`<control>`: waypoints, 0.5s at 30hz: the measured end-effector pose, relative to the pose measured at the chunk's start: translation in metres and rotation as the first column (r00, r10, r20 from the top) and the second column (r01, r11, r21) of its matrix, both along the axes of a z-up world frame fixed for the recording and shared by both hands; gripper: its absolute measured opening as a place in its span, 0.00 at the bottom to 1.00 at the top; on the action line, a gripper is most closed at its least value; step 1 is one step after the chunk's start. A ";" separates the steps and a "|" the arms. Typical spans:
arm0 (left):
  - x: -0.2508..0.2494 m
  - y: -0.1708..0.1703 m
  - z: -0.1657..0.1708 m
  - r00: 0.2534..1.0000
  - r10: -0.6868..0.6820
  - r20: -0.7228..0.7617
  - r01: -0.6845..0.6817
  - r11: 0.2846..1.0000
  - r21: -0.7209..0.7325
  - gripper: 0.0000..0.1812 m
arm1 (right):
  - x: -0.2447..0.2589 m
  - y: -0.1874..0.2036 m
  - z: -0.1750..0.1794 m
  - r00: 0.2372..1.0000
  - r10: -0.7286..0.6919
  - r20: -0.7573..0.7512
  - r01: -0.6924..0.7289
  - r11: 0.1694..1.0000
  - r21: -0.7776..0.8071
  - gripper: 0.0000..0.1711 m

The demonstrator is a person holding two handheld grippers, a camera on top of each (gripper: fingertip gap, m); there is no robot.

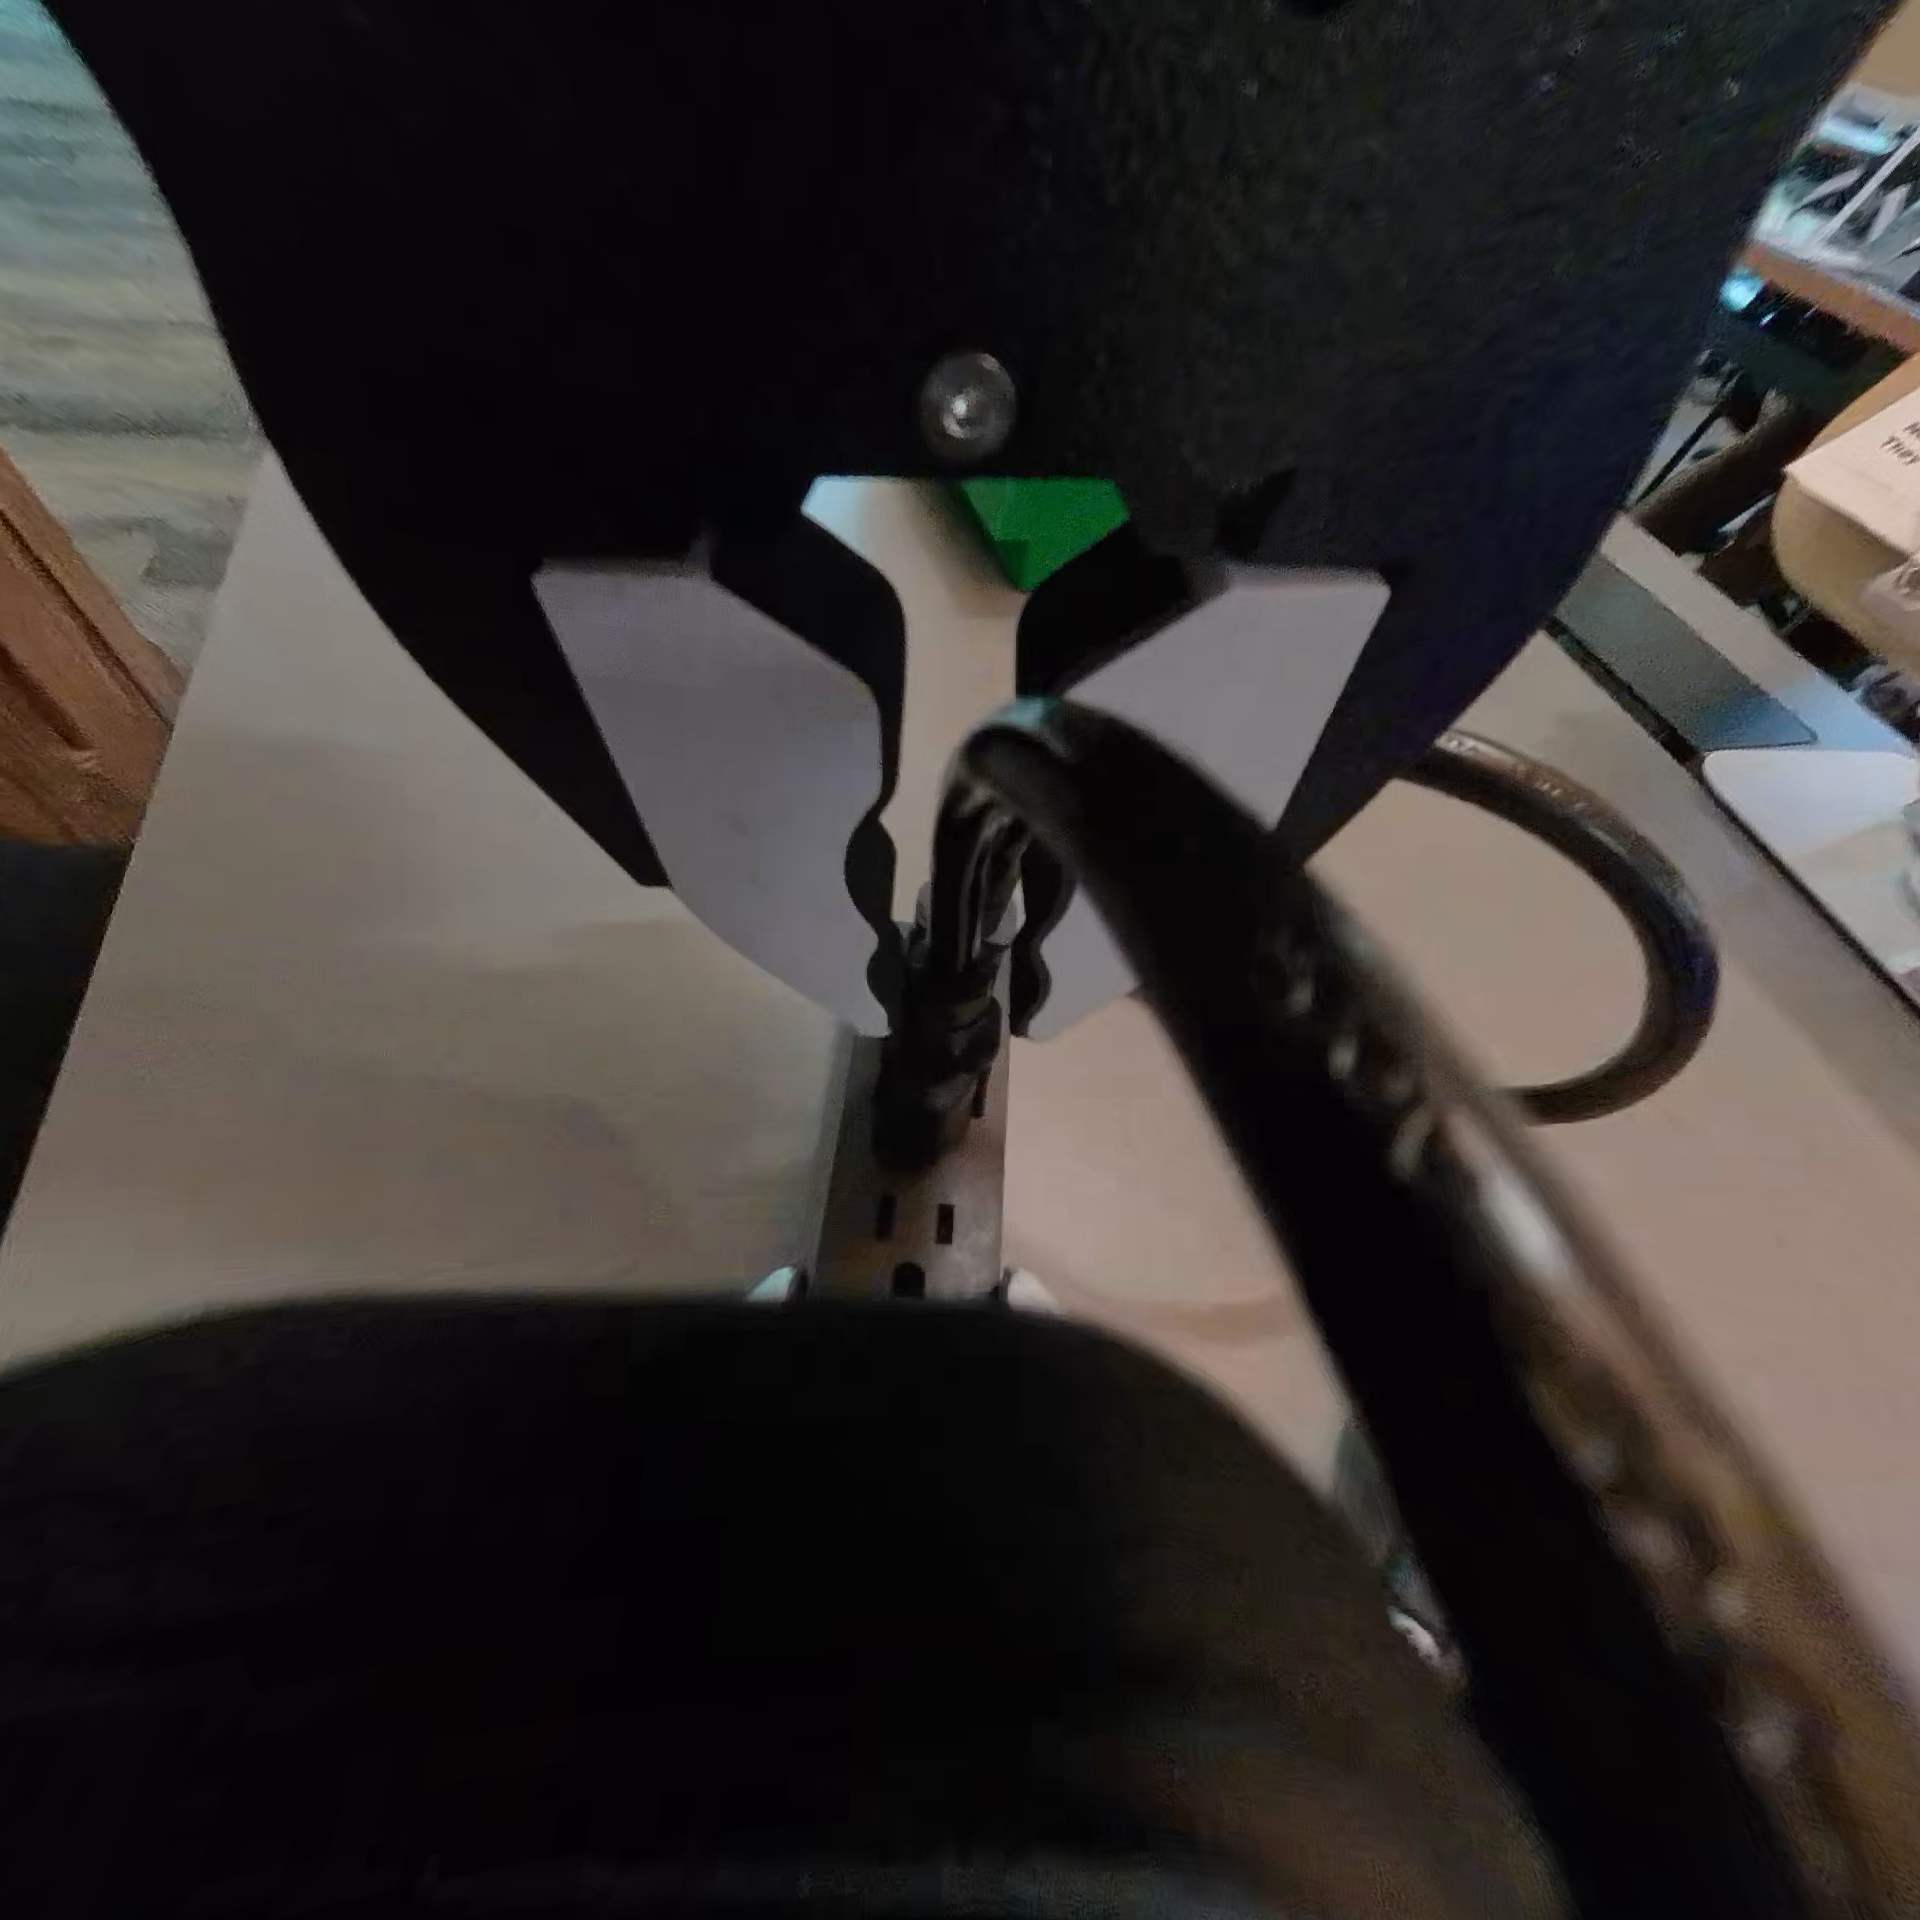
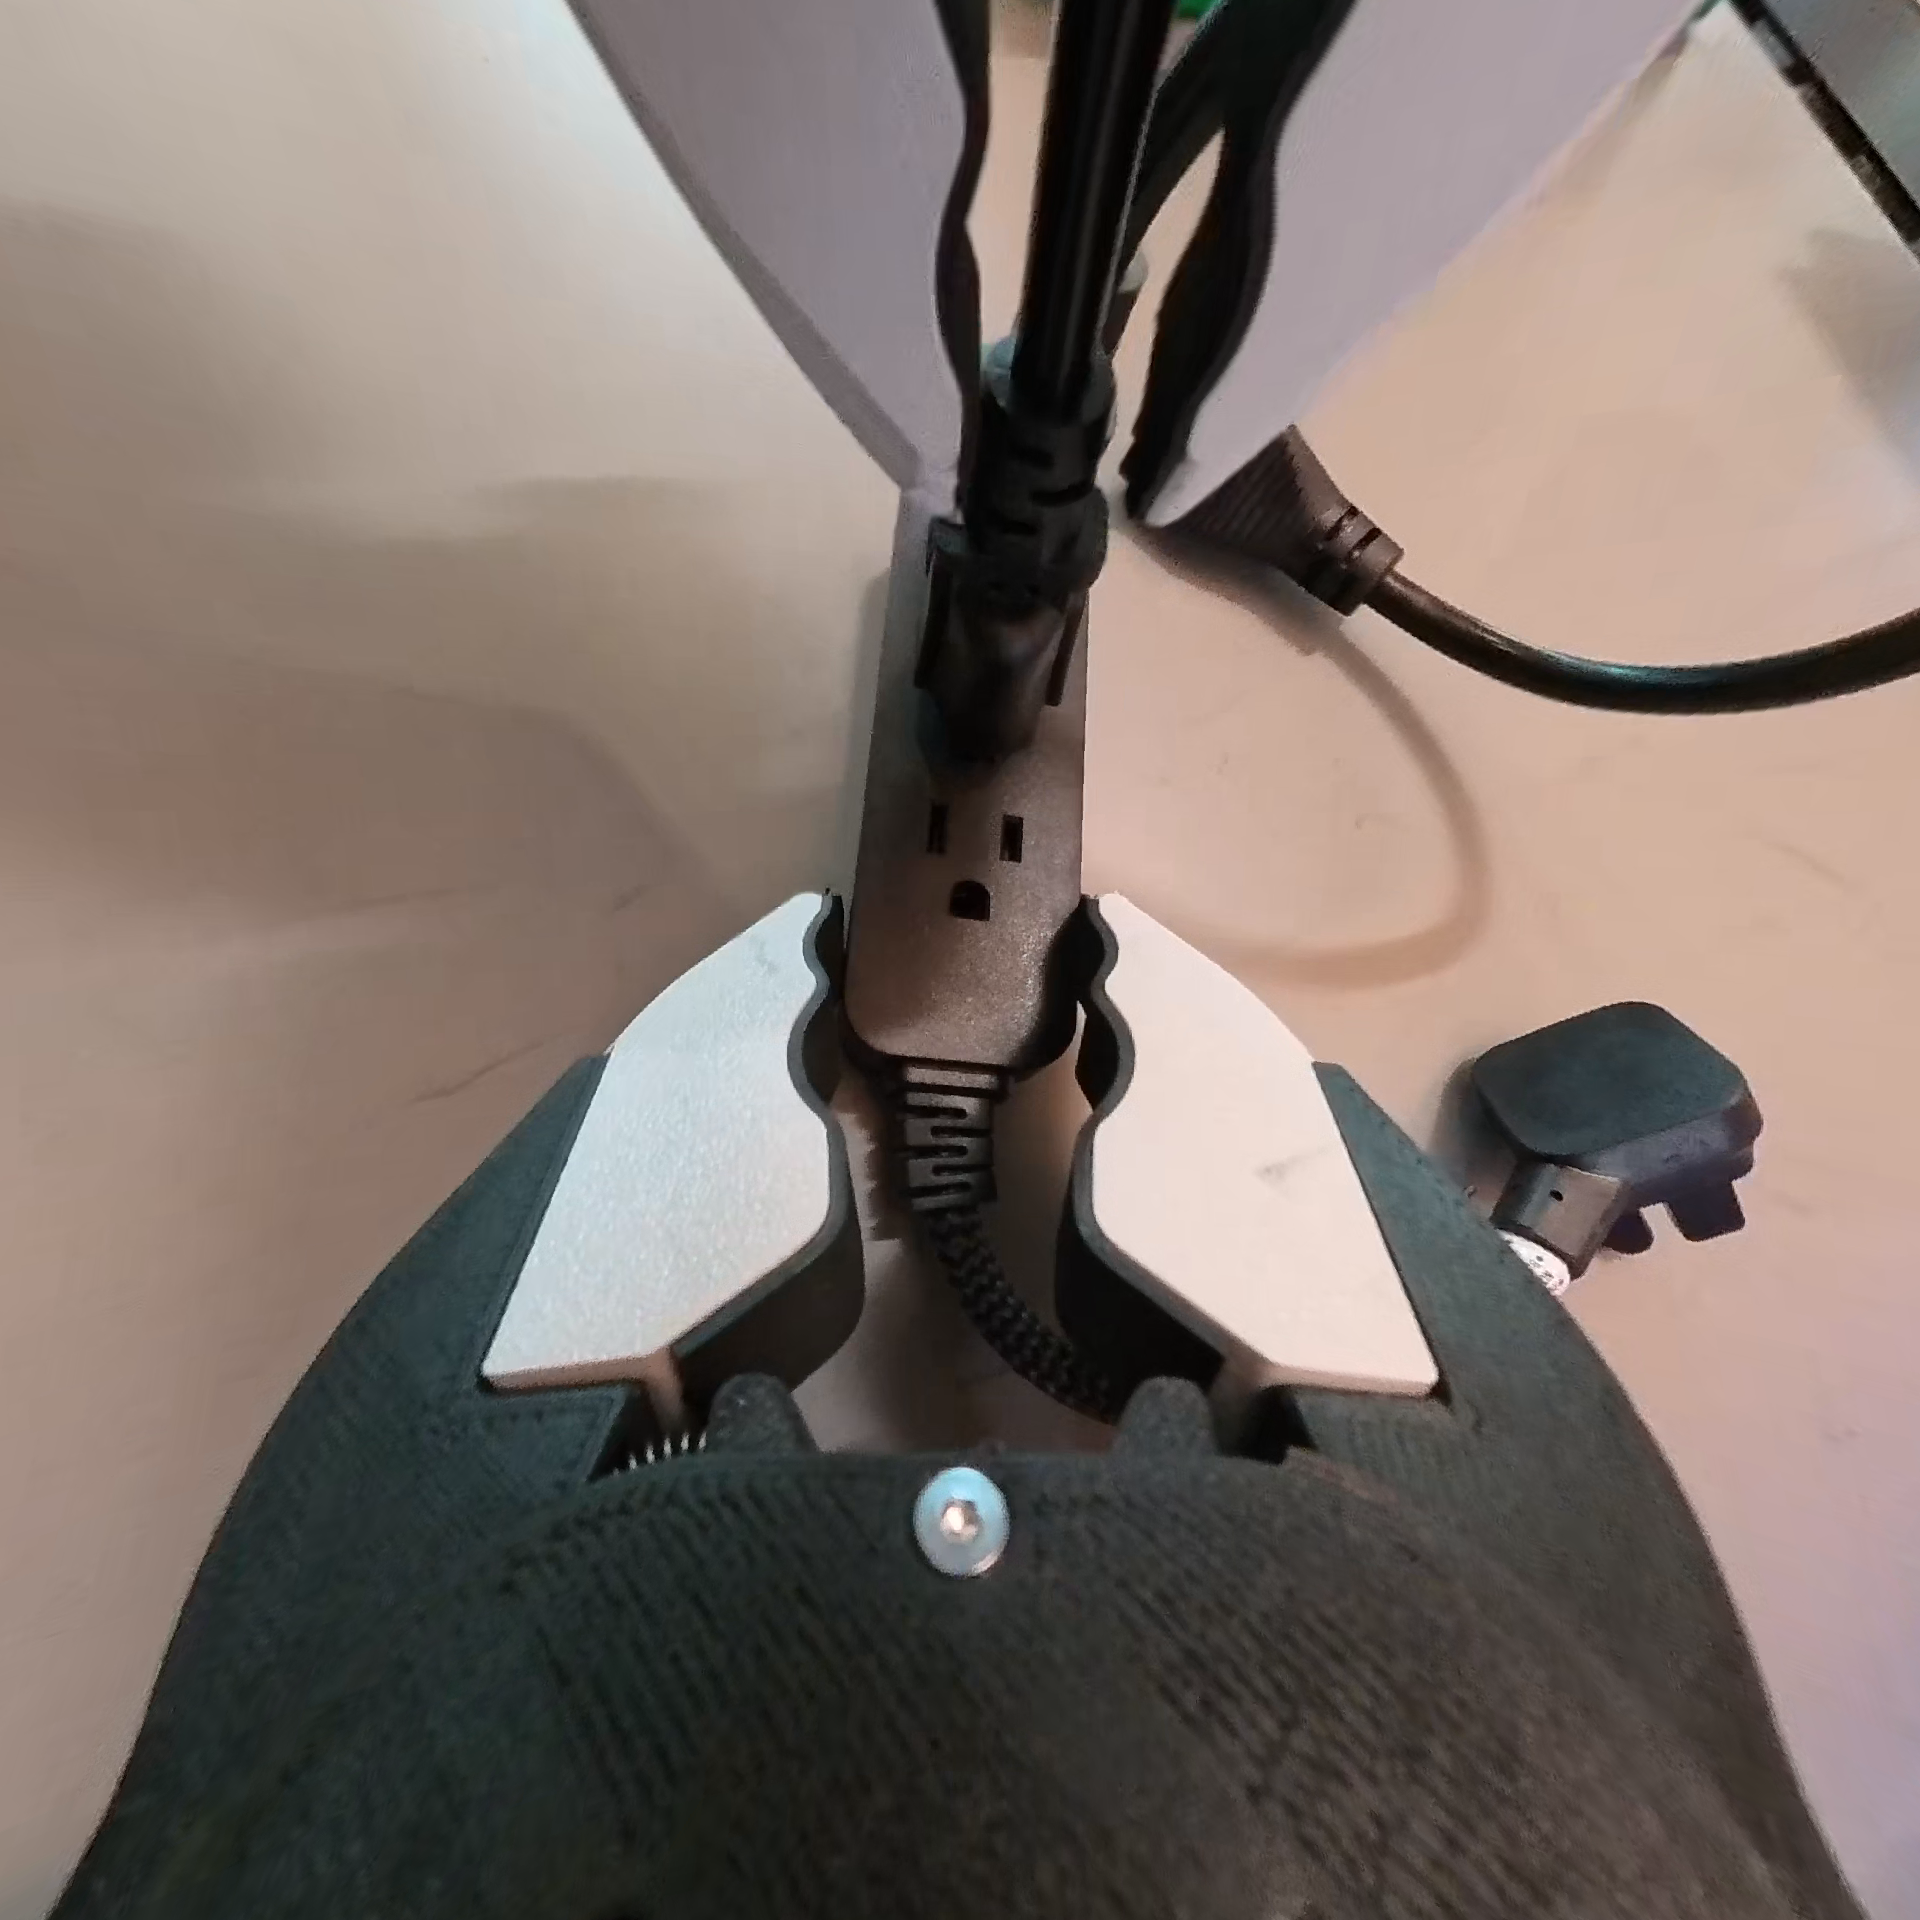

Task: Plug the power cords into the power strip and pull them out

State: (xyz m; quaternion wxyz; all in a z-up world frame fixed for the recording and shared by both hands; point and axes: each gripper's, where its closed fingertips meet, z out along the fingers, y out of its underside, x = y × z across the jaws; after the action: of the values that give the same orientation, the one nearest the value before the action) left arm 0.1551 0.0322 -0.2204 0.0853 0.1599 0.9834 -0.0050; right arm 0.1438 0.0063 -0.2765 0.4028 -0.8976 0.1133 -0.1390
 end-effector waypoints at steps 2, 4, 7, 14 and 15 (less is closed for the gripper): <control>-0.003 0.001 -0.002 0.999 0.032 -0.035 -0.033 0.999 -0.016 0.08 | 0.000 0.000 0.000 1.000 0.004 -0.001 -0.004 1.000 0.000 0.26; -0.004 0.001 -0.002 0.999 0.012 -0.030 -0.013 1.000 -0.014 0.08 | -0.001 0.001 0.000 1.000 0.008 0.001 -0.008 1.000 0.000 0.26; -0.005 0.001 -0.001 1.000 -0.016 -0.021 0.015 1.000 -0.010 0.08 | -0.001 0.001 0.000 1.000 0.010 0.002 -0.010 1.000 0.001 0.25; -0.007 0.002 -0.001 0.998 -0.051 -0.034 0.050 0.998 -0.028 0.08 | -0.002 0.002 -0.001 1.000 0.025 -0.001 -0.025 1.000 0.001 0.26; -0.008 0.003 -0.001 0.998 -0.058 -0.040 0.057 0.998 -0.011 0.08 | -0.003 0.002 -0.001 1.000 0.030 -0.001 -0.030 1.000 0.002 0.26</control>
State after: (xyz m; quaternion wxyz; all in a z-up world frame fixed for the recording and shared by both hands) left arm 0.1471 0.0348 -0.2211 0.0663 0.1876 0.9799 -0.0157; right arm 0.1408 0.0083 -0.2778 0.4055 -0.8989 0.1000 -0.1323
